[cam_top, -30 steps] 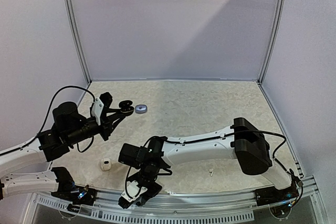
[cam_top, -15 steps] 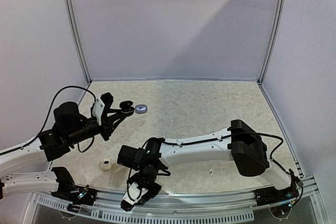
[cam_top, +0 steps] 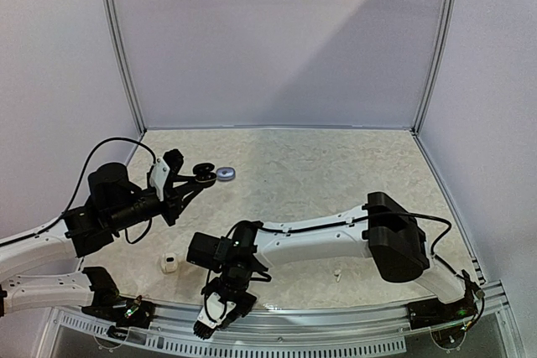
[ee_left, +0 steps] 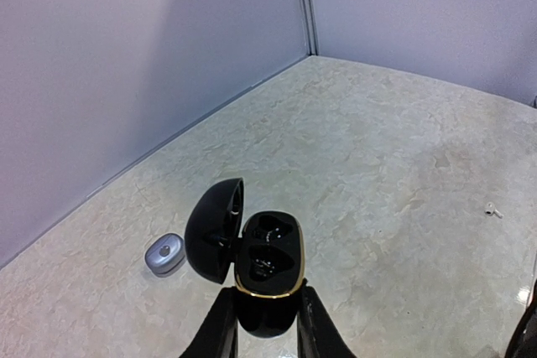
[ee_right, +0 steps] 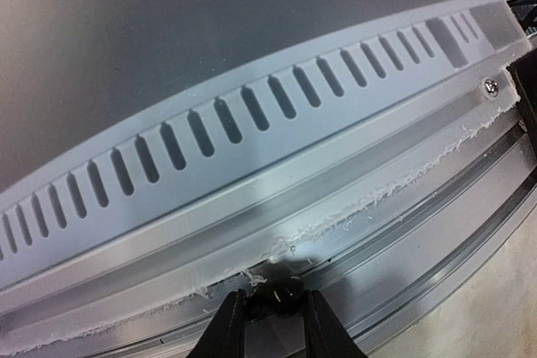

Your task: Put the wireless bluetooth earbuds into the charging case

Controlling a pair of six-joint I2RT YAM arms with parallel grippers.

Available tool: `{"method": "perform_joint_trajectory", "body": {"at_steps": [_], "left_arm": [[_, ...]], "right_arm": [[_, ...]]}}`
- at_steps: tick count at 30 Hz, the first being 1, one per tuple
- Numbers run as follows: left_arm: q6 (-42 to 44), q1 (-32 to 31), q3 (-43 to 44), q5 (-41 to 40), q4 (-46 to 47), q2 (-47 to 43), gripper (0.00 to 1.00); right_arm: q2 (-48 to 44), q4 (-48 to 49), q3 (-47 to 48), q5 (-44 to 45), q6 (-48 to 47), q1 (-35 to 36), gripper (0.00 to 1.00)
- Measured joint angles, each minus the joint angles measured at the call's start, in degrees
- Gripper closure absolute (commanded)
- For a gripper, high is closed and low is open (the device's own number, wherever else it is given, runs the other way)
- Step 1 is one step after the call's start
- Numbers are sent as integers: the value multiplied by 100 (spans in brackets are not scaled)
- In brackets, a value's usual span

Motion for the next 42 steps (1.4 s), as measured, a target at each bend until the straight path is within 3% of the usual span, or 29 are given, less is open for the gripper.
{"method": "perform_joint_trajectory", "body": {"at_steps": [12, 20, 27, 30, 35, 42], "left_arm": [[0, 0, 0, 20, 0, 2, 100], [0, 2, 0, 20, 0, 2, 100], [0, 4, 0, 17, -2, 2, 100], [2, 7, 0, 17, -2, 2, 100], [4, 26, 0, 15, -2, 2, 100], [9, 42, 0, 17, -2, 2, 100]], "right_arm": [[-26, 98, -66, -81, 116, -4, 88], [-520, 1143, -1049, -76, 1091, -116, 90], [-713, 1729, -1193, 240, 1709, -330, 90], [-798, 1814, -1241, 345, 1860, -417, 86], [-949, 1827, -1261, 343, 2079, -446, 65], [-979, 1893, -1252, -55, 2415, -155, 60]]}}
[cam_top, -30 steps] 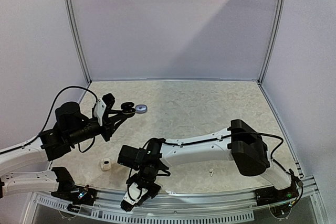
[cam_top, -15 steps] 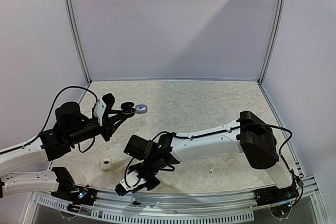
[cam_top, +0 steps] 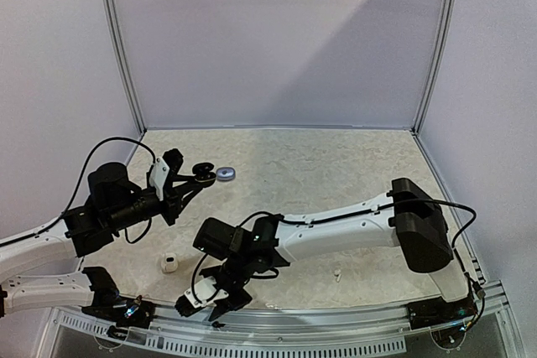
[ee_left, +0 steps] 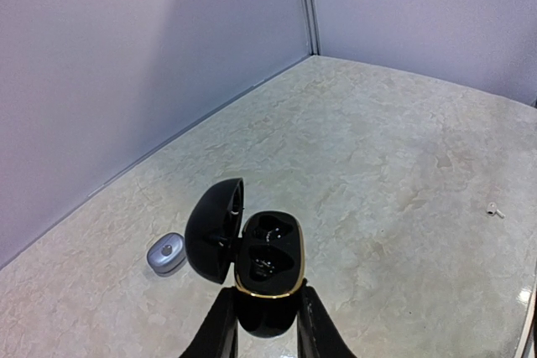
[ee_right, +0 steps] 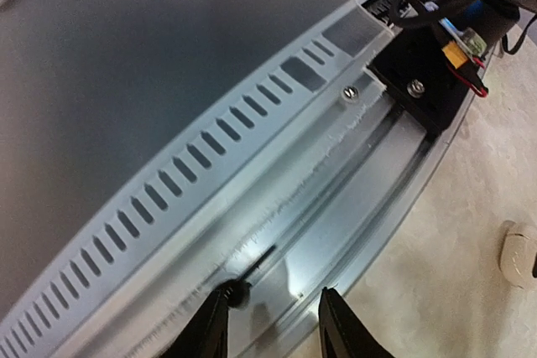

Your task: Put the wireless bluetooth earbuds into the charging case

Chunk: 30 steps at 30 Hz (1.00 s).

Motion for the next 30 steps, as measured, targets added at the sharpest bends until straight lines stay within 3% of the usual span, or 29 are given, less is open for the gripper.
{"method": "perform_joint_trajectory", "body": {"at_steps": [20, 30], "left_arm": [[2, 0, 0, 22, 2, 0, 100], [2, 2, 0, 35, 2, 0, 100]], "right_arm": [[286, 422, -197, 68, 737, 118, 54], [306, 203, -197, 323, 573, 232, 60]]}}
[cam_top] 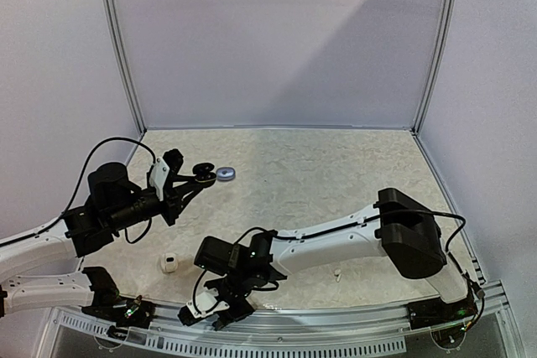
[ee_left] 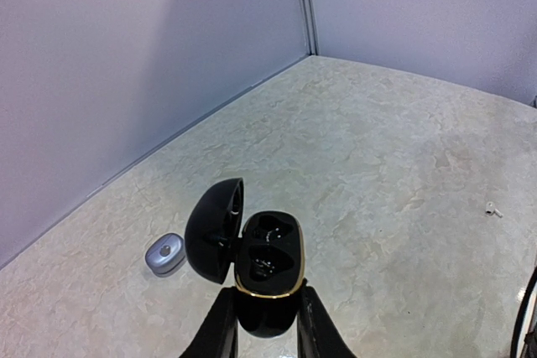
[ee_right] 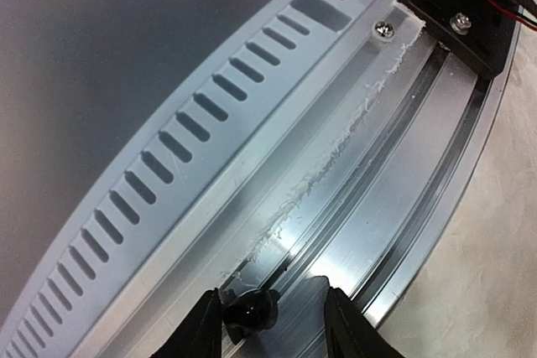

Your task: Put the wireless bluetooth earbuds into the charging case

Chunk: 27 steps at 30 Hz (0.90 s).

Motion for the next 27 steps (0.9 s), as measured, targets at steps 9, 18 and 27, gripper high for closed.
{"method": "perform_joint_trajectory", "body": {"at_steps": [9, 18, 27], "left_arm": [[0, 0, -33, 15, 11, 0, 100], [0, 0, -63, 15, 20, 0, 100], [0, 0, -63, 15, 31, 0, 100]], "right_arm": [[4, -2, 7, 404, 4, 122, 72], [4, 22, 20, 533, 101, 175, 85], [-28, 260, -76, 599, 367, 164, 90]]}}
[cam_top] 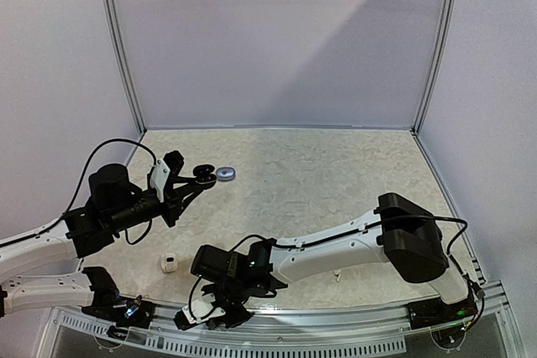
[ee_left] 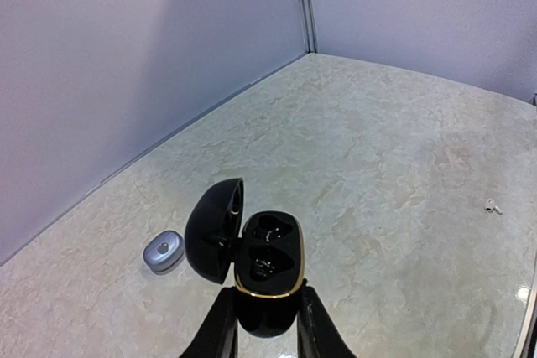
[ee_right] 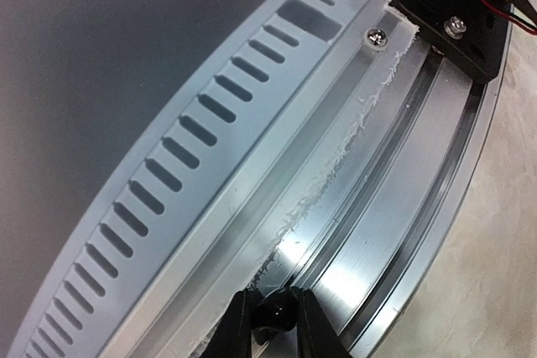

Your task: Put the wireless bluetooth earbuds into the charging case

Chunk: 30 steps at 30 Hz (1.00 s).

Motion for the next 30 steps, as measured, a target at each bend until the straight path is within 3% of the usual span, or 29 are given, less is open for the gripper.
{"method": "perform_joint_trajectory", "body": {"at_steps": [8, 19, 24, 30], "left_arm": [[0, 0, 0, -7, 7, 0, 100], [2, 37, 0, -48, 9, 0, 100], [20, 59, 0, -50, 9, -2, 100], [85, 74, 0, -48, 9, -22, 100]], "right_arm": [[-350, 623, -487, 50, 758, -92, 91], [-1781, 1836, -1478, 1727, 3211, -1056, 91], [-2238, 1624, -2124, 2553, 4463, -1165, 92], [-2487, 348, -2258, 3088, 5991, -1416, 88]]}}
